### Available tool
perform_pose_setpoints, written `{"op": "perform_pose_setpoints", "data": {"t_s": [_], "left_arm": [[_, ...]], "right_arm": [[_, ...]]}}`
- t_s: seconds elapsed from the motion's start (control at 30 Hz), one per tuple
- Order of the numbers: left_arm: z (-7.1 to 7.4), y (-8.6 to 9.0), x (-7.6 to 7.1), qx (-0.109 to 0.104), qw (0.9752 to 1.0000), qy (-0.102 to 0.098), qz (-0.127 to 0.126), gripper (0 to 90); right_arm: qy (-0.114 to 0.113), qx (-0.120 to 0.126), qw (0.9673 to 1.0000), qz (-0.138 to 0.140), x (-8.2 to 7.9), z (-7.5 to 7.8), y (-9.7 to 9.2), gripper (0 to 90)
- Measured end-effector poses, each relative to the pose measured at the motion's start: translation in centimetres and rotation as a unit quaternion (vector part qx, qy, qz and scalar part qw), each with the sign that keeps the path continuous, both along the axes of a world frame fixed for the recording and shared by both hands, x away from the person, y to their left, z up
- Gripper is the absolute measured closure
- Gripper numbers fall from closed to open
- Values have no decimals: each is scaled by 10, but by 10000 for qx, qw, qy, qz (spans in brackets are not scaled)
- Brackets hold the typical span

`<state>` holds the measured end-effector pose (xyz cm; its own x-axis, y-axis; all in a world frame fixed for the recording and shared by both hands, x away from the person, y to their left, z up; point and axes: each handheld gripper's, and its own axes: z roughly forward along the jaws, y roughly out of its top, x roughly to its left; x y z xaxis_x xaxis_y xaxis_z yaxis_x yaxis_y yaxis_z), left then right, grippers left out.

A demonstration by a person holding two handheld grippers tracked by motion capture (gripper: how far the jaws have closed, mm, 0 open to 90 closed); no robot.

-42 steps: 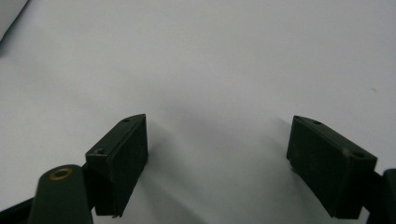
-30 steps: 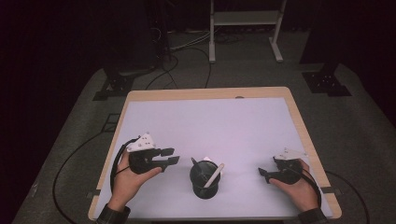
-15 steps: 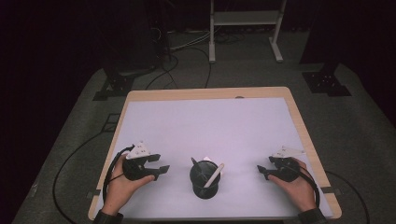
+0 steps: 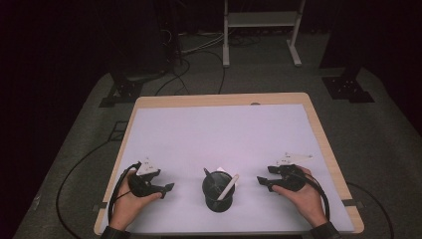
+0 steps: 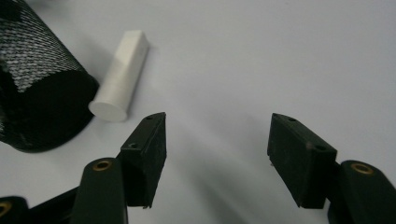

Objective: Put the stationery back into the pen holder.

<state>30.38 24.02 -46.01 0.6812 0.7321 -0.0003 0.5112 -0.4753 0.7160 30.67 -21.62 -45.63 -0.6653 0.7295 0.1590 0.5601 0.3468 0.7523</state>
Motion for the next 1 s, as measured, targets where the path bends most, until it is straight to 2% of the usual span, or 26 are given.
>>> {"op": "perform_pose_setpoints", "data": {"t_s": [0.1,0.2,0.27,0.57,1.0], "left_arm": [[-5,2,2,28,10000,3,80,199],[-11,4,4,198,9995,8,239,185],[-13,6,5,122,9995,7,287,166],[-18,8,7,121,9988,-47,473,46],[-19,8,8,127,9985,-52,521,14]], "right_arm": [[-6,50,9999,148,1,1,10,357],[4,68,9996,261,2,2,19,352],[-10,77,9995,319,3,3,25,350],[28,186,9986,503,10,4,47,344],[67,127,9979,638,17,1,69,343]]}}
